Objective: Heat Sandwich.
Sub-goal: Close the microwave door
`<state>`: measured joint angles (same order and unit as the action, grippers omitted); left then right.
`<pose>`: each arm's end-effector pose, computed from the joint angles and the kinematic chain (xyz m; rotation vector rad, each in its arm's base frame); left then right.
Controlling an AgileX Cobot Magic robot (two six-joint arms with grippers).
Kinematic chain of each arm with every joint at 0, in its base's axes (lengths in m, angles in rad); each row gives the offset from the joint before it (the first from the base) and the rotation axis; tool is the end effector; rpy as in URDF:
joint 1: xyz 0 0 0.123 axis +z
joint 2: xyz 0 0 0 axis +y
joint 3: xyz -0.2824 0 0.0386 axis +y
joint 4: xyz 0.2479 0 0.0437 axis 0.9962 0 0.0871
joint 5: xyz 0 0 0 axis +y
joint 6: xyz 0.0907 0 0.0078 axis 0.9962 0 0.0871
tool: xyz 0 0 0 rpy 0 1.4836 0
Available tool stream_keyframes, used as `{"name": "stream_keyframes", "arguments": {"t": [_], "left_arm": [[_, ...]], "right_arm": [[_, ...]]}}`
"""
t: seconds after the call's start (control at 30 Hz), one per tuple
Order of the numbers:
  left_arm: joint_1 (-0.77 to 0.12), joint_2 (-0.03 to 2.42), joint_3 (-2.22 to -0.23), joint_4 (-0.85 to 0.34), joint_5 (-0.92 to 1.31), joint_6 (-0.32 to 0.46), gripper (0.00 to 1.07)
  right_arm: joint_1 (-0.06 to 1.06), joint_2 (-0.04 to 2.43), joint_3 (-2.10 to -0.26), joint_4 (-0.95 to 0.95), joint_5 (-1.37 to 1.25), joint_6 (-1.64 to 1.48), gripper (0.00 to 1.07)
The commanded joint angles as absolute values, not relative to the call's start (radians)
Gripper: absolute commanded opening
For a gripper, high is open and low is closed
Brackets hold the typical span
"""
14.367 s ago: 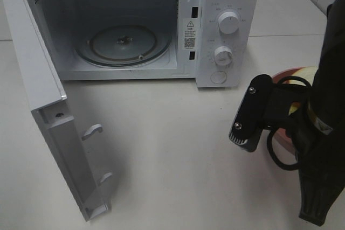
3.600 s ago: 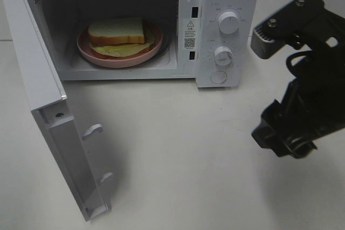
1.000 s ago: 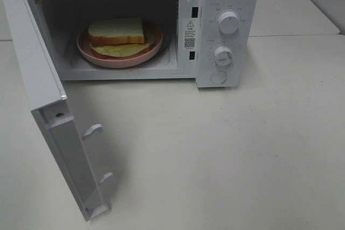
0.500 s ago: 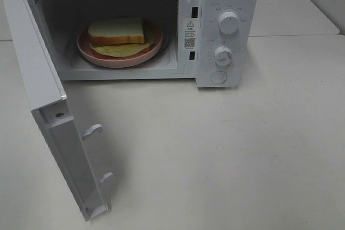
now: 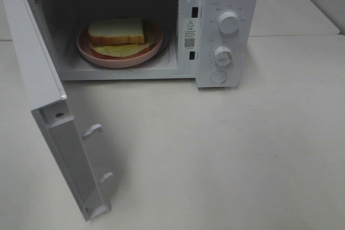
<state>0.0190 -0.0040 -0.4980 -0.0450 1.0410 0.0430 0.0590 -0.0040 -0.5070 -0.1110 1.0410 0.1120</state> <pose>-0.0044 -0.0036 0.2783 0.0259 2.0217 -0.0144 -0.0052 -0.0090 0.2811 0.0577 2.0080 -0.0230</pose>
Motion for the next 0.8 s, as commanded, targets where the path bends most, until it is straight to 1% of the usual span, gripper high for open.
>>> {"name": "stream_keyframes", "arguments": {"t": [0.03,0.47,0.77,0.8], "left_arm": [[0.015,-0.029,-0.496,-0.046,1.039,0.038,1.01],[0.015,-0.009,-0.524,-0.054,1.019,0.038,1.01],[0.015,0.110,-0.530,-0.057,0.933,0.038,1.01],[0.015,0.138,-0.530,-0.056,0.912,0.038,0.99]], "right_arm": [[0.052,-0.030,-0.506,-0.114,1.037,0.109,0.76],[0.052,-0.030,-0.506,-0.114,1.037,0.109,0.76],[0.052,-0.030,-0.506,-0.115,1.037,0.109,0.76],[0.052,-0.030,-0.506,-0.115,1.037,0.109,0.76]]}}
